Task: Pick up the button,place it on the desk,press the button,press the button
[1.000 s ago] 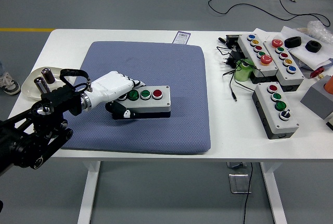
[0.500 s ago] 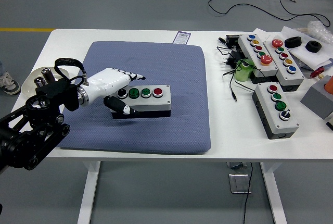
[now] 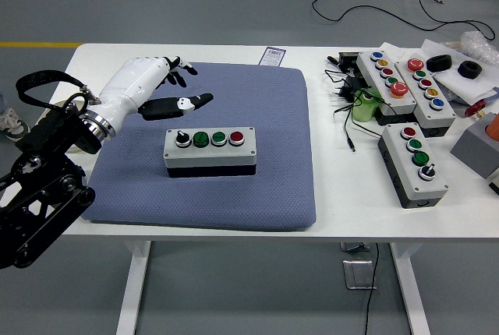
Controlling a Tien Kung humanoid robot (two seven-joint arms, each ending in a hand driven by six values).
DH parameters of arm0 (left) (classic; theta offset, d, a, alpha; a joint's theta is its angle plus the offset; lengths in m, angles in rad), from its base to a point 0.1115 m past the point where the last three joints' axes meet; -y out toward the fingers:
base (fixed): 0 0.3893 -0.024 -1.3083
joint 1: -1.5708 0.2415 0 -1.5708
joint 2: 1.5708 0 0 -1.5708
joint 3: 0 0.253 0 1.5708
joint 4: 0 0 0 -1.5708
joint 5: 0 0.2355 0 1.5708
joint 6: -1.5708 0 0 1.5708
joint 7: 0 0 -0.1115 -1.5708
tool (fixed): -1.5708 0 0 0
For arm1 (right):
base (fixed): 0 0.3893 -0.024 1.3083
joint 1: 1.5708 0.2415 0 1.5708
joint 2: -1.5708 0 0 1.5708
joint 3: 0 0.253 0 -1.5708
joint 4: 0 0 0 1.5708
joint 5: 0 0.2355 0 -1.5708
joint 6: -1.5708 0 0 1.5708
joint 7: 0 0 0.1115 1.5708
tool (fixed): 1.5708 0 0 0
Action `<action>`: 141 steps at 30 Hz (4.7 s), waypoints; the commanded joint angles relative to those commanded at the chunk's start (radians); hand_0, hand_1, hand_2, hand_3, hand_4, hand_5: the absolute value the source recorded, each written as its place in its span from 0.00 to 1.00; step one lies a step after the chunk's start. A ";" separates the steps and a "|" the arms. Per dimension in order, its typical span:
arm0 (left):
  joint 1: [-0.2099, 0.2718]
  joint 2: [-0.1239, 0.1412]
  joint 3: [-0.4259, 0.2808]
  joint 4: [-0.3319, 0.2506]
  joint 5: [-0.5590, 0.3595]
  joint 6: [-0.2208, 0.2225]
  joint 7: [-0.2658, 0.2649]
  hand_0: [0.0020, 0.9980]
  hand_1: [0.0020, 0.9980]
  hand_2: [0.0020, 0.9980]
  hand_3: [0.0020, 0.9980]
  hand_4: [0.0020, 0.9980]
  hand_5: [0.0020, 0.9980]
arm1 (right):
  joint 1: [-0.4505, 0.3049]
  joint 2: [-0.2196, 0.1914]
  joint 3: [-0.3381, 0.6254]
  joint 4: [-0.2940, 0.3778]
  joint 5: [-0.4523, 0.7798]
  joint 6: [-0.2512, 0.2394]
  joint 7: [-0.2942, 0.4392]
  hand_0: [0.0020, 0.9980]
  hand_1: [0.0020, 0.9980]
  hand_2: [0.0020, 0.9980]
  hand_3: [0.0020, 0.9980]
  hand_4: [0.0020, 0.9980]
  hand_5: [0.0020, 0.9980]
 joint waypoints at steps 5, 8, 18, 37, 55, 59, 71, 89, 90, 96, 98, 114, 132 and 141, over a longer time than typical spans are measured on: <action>-0.003 -0.006 0.041 -0.011 0.014 -0.063 0.024 0.00 0.00 0.02 0.56 0.61 1.00 | 0.003 0.001 -0.008 0.000 0.009 -0.001 -0.001 0.67 0.66 0.68 0.62 0.31 0.17; -0.001 -0.012 0.062 -0.014 0.022 -0.087 0.036 0.00 0.00 0.00 0.62 0.59 1.00 | 0.004 0.001 -0.011 0.000 0.012 -0.001 -0.001 0.67 0.66 0.68 0.62 0.31 0.17; -0.012 -0.028 0.109 -0.006 0.032 -0.114 0.060 0.00 0.00 0.00 0.65 0.60 1.00 | 0.006 -0.001 -0.016 0.000 0.013 0.000 0.000 0.67 0.66 0.68 0.62 0.31 0.17; -0.038 -0.048 0.158 0.086 0.011 -0.110 0.045 0.00 0.00 0.00 0.64 0.62 1.00 | 0.011 -0.001 -0.037 0.000 0.028 -0.001 -0.001 0.67 0.66 0.68 0.62 0.31 0.17; -0.043 -0.036 0.198 0.088 0.013 -0.158 0.043 0.00 0.00 0.00 0.63 0.63 1.00 | 0.010 0.000 -0.035 0.000 0.031 -0.002 -0.002 0.67 0.66 0.68 0.62 0.31 0.17; -0.047 -0.036 0.198 0.086 0.032 -0.188 0.045 0.00 0.00 0.00 0.63 0.63 1.00 | 0.010 0.001 -0.033 0.000 0.031 -0.002 -0.002 0.67 0.66 0.68 0.62 0.31 0.17; -0.057 -0.068 0.160 0.034 0.013 -0.125 0.036 0.00 0.00 0.00 0.64 0.63 1.00 | 0.007 -0.001 -0.032 0.000 0.030 -0.002 -0.003 0.67 0.66 0.68 0.62 0.31 0.17; -0.095 -0.119 0.205 0.117 -0.006 -0.129 0.038 0.00 0.00 0.00 0.63 0.63 1.00 | 0.008 -0.003 -0.050 0.000 0.044 -0.003 -0.002 0.67 0.66 0.68 0.62 0.31 0.17; -0.094 -0.118 0.204 0.117 -0.006 -0.130 0.039 0.00 0.00 0.00 0.63 0.63 1.00 | 0.009 -0.003 -0.050 0.000 0.044 -0.003 -0.003 0.67 0.66 0.68 0.62 0.31 0.17; -0.091 -0.111 0.216 0.121 -0.010 -0.141 0.038 0.00 0.00 0.00 0.63 0.63 1.00 | 0.009 -0.002 -0.050 0.000 0.044 -0.002 -0.003 0.67 0.66 0.68 0.62 0.31 0.17; -0.091 -0.110 0.226 0.127 -0.011 -0.147 0.038 0.00 0.00 0.00 0.63 0.63 1.00 | 0.009 -0.002 -0.050 0.000 0.043 -0.002 -0.003 0.67 0.66 0.68 0.62 0.31 0.17; -0.080 -0.103 0.189 0.122 0.002 -0.155 0.044 0.00 0.00 0.00 0.64 0.62 1.00 | 0.009 -0.002 -0.047 0.000 0.043 -0.003 -0.002 0.67 0.66 0.68 0.62 0.31 0.17; 0.007 -0.148 -0.161 0.140 -0.449 0.077 -0.097 0.63 0.71 0.75 0.77 0.64 1.00 | 0.009 -0.002 -0.045 0.000 0.044 -0.003 -0.002 0.67 0.66 0.68 0.62 0.31 0.17; 0.058 -0.176 -0.267 0.219 -0.817 0.096 -0.193 0.75 0.81 0.85 0.78 0.67 1.00 | 0.009 -0.001 -0.032 0.000 0.034 -0.002 -0.002 0.67 0.66 0.68 0.62 0.31 0.17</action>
